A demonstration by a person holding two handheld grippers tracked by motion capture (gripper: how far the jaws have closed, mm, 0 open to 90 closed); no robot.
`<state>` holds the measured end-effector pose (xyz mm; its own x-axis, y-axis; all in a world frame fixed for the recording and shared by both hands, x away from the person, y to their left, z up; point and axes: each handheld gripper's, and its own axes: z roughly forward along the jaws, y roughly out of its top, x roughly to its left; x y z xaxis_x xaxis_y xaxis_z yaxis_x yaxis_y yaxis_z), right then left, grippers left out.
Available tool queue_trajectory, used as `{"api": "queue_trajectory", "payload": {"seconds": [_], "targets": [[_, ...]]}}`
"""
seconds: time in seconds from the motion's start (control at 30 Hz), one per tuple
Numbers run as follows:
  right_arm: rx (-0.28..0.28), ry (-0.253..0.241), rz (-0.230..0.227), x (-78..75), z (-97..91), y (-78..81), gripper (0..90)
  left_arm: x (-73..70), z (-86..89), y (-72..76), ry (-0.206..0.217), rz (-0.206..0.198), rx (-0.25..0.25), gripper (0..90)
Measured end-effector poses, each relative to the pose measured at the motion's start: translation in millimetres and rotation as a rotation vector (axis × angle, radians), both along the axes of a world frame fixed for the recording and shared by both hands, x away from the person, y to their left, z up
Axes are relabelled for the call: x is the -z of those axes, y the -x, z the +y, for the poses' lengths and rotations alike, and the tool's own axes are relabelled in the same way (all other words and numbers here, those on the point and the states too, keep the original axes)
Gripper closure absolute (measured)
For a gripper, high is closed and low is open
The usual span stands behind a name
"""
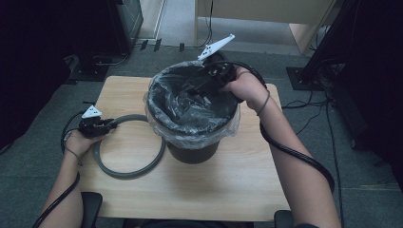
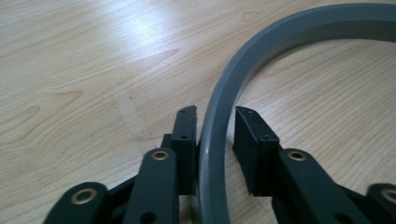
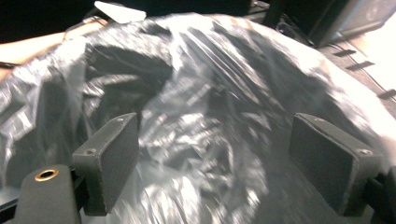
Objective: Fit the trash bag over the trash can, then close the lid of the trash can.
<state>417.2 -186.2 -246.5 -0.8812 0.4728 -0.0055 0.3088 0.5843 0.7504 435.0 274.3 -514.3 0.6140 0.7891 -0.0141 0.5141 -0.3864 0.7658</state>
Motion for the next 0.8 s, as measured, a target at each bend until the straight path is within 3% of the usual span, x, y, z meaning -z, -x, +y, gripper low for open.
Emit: {"api": "queue_trajectory", "payload": {"seconds": [0.43, 0.63, 0.8], "targets": [[0.093, -0.031, 0.008, -0.3, -58.3, 13.6, 16.1, 0.0, 2.1, -1.5, 0.007, 0.002, -0.025, 73.8], [0.119, -0.063, -0.01, 2.4, -81.2, 22.7, 16.0, -0.1, 3.1, -1.3, 0.004, 0.002, -0.03, 74.6], [0.144, -0.078, -0.019, 5.8, -96.3, 29.3, 15.9, -0.3, 10.8, -1.2, 0.037, 0.023, -0.078, 76.4]]}}
